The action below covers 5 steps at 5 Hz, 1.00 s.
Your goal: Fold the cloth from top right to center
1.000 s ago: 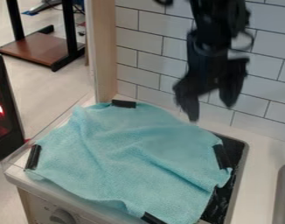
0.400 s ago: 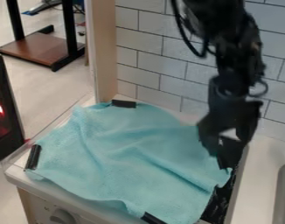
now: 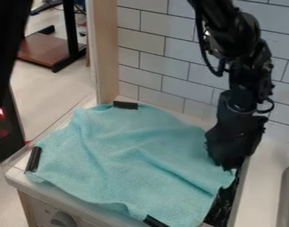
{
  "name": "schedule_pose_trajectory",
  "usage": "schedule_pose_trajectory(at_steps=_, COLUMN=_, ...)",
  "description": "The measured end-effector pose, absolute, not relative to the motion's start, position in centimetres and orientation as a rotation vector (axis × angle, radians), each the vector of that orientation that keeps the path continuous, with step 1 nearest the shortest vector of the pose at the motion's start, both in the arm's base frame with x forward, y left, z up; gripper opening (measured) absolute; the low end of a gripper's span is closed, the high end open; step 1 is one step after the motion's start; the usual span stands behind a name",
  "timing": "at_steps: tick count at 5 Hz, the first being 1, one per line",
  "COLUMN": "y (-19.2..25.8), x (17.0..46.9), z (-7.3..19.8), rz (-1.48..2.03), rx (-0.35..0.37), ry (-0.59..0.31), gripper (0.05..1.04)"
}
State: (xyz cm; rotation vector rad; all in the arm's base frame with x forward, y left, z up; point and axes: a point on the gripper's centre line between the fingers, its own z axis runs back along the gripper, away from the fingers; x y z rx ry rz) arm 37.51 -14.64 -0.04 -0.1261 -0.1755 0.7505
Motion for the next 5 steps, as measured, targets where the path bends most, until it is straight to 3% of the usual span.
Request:
schedule_pose_trajectory(at_steps=1, y=-14.77, x=37.75, z=-0.12, rz=0.744, rx=-0.124, ry=-0.182, gripper=0.947)
schedule_pose_trajectory(at_steps=3, y=-14.9, x=37.67, z=-0.12, rz=0.725, rx=-0.12, ry=-0.183, gripper=0.371)
schedule_pose_trajectory(at_steps=4, y=-14.92, x=37.61, z=-0.08, rz=0.737, rx=-0.119, ry=-0.176, gripper=0.199)
schedule_pose_trajectory(at_steps=5, y=-15.17, x=37.88, z=0.08, rz=0.744, rx=-0.12, ry=-0.164, gripper=0.097)
